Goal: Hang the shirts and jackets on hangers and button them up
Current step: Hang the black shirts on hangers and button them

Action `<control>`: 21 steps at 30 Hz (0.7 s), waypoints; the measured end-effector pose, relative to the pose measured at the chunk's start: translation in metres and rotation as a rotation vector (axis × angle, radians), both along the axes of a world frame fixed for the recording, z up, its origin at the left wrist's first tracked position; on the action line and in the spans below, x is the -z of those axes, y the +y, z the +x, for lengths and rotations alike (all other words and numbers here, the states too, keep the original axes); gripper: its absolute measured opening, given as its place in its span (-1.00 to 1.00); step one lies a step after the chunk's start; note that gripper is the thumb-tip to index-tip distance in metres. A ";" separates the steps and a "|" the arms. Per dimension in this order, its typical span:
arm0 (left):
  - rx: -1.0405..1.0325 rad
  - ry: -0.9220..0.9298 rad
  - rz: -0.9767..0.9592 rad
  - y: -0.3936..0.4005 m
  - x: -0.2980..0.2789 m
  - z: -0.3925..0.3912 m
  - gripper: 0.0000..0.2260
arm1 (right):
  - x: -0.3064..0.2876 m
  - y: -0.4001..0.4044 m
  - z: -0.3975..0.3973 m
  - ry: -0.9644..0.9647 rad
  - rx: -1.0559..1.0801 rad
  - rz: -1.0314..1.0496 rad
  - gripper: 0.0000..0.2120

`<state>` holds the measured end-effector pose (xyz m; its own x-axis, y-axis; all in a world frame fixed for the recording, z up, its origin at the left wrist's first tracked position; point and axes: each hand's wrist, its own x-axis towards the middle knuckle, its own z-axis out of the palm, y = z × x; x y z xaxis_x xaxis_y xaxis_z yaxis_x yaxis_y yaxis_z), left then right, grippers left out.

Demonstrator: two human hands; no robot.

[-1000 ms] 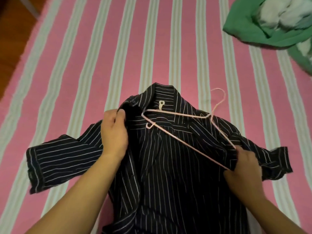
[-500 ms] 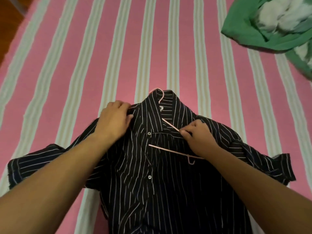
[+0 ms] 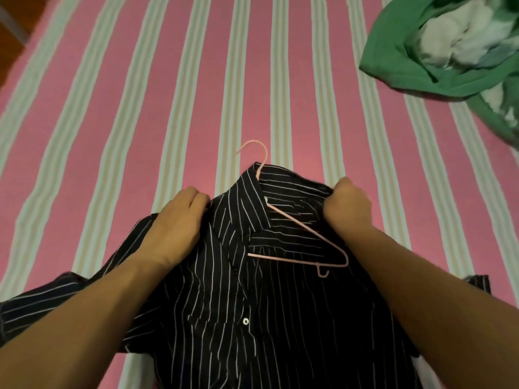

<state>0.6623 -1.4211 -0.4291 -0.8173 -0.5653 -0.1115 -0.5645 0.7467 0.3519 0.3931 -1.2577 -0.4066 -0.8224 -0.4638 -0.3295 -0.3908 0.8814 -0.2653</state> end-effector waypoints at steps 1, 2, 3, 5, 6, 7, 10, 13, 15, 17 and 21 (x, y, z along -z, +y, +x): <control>-0.016 0.043 0.000 0.001 -0.003 -0.001 -0.81 | -0.013 0.005 -0.016 0.036 0.011 -0.055 -0.83; -0.027 0.072 -0.007 0.000 -0.004 -0.004 -0.79 | -0.028 0.009 -0.030 0.099 -0.022 -0.093 -0.82; -0.038 0.085 -0.010 -0.001 -0.005 -0.009 -0.78 | -0.043 0.013 -0.041 0.189 -0.096 -0.103 -0.82; -0.068 0.077 -0.014 -0.006 -0.004 -0.023 -0.78 | -0.071 0.017 -0.054 0.419 -0.307 -0.070 -0.83; -0.079 0.062 -0.020 -0.010 -0.003 -0.030 -0.81 | -0.082 0.018 -0.055 0.513 -0.391 -0.048 -0.83; -0.075 0.046 -0.043 -0.015 -0.004 -0.036 -0.83 | -0.090 0.016 -0.054 0.562 -0.433 -0.037 -0.82; 0.051 0.025 -0.159 -0.026 -0.007 -0.050 -0.83 | -0.096 -0.001 -0.049 0.554 -0.387 0.030 -0.80; 0.204 0.034 -0.182 -0.028 -0.014 -0.050 -0.75 | -0.091 -0.028 -0.056 0.293 -0.166 0.032 -0.79; 0.213 0.024 -0.206 -0.026 -0.019 -0.043 -0.74 | -0.097 -0.040 -0.061 -0.076 0.091 -0.119 -0.80; 0.207 0.024 -0.235 -0.027 -0.020 -0.039 -0.80 | -0.103 -0.046 -0.052 -0.487 0.351 -0.339 -0.85; 0.197 0.087 -0.241 -0.040 -0.023 -0.061 -0.91 | -0.082 -0.071 -0.016 -0.729 0.367 -0.663 -0.86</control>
